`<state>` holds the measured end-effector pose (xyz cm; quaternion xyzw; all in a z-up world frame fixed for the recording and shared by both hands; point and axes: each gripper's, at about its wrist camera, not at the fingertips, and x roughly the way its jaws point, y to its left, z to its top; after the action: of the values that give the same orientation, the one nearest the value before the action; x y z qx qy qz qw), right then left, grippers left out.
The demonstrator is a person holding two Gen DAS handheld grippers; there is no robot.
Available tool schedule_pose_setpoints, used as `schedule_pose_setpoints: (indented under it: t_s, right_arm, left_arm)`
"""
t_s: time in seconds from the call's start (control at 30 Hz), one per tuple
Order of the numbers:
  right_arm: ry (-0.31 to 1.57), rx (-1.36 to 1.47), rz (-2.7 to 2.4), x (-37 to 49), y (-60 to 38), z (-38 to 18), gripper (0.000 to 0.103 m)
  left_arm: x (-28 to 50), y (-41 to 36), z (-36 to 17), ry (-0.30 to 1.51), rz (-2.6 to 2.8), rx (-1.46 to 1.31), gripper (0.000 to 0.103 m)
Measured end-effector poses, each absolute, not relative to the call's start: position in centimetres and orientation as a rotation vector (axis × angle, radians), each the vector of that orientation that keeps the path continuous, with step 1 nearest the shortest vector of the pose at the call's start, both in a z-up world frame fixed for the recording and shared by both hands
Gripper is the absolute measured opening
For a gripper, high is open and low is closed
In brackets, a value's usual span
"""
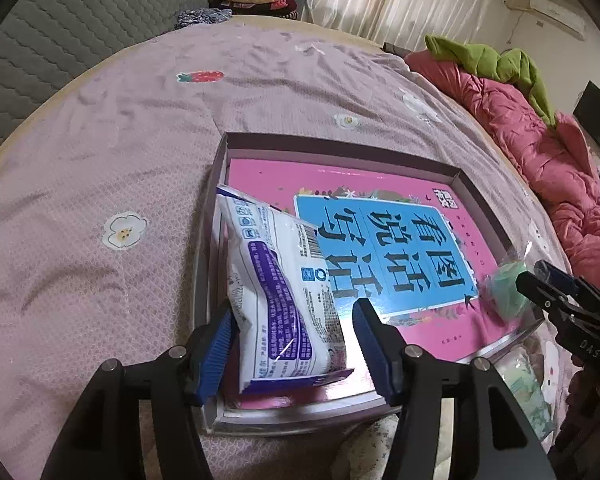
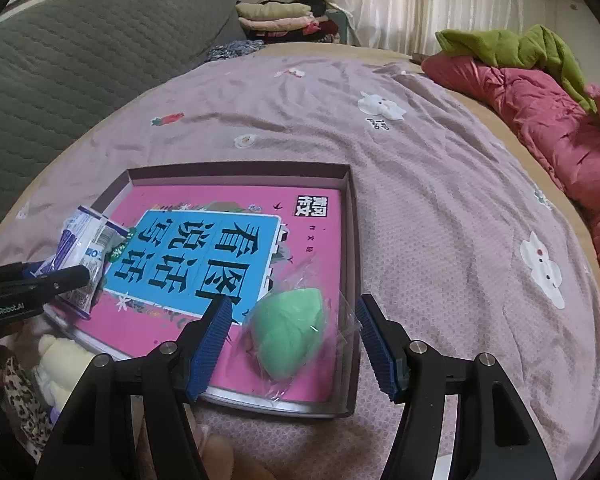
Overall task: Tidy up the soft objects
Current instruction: 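Lower the wet-wipe packet into the pink box and open the left tool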
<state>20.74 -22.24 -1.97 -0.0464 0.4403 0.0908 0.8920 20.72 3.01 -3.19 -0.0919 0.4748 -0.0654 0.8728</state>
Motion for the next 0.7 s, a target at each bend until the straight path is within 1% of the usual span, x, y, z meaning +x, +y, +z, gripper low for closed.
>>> schedule_pose_setpoints:
  t_s: [0.2, 0.3, 0.7]
  right_arm:
    - [0.897, -0.09, 0.179, 20.6, -22.6, -1.6, 0.067]
    - [0.884, -0.085, 0.179, 20.5, -22.7, -1.4, 0.071]
    - [0.836, -0.083, 0.183, 20.3, -22.7, -0.6, 0.073]
  left_arm:
    - [20.3, 3.1, -2.7, 0.971, -0.127, -0.196, 0.059]
    - [19.9, 3.4, -2.0, 0.943, -0.131, -0.213, 0.059]
    - [18.9, 4.0, -0.3, 0.863, -0.131, -0.235, 0.06]
